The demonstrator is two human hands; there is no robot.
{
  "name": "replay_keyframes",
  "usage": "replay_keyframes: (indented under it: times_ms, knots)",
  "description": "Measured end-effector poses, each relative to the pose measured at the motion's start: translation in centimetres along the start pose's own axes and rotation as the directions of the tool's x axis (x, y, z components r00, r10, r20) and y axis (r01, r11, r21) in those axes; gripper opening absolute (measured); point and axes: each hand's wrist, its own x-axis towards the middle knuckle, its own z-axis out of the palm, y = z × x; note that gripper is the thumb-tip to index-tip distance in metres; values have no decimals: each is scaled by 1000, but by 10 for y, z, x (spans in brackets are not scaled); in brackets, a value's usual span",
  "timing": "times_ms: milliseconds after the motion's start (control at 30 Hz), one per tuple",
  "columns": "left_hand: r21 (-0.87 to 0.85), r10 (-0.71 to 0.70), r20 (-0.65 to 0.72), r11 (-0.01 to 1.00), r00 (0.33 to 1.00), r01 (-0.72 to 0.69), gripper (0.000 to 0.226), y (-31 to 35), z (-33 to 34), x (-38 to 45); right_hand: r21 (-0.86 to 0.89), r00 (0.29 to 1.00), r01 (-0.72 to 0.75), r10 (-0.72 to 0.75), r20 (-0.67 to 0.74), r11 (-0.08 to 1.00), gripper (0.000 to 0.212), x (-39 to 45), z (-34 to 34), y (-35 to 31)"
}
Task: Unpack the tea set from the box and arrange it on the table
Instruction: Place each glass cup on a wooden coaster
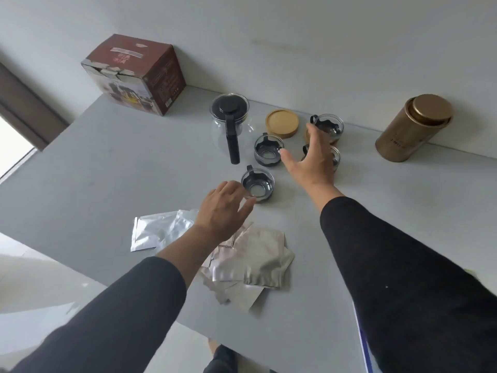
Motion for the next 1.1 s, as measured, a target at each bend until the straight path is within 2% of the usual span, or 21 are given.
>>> replay_keyframes:
  times_ms: [100,300,633,867,1033,1100]
  knots:
    - [41,-72,47,997,996,70,33,-23,-6,8,-13,999,-33,33,25,999,73,-4,12,-17]
    - [158,-265,263,960,928,229,50,-54,-4,33,-16,992,-124,125,30,992,77,-10,37,-34]
    - [204,-388,446,921,806,331,81,-75,17,75,-99,942,-263,278,190,960,94,21,63,-28]
    - [205,-442,461,897,770,392,85,-71,25,81,-160,909,-284,318,268,946,92,30,74,-22]
    - [224,-449,465,893,763,390,82,-68,26,83,-122,914,-303,325,242,945,89,31,77,-19]
    - [223,-441,458,897,772,381,79,-69,27,83,-111,925,-312,328,190,944,87,30,75,-21]
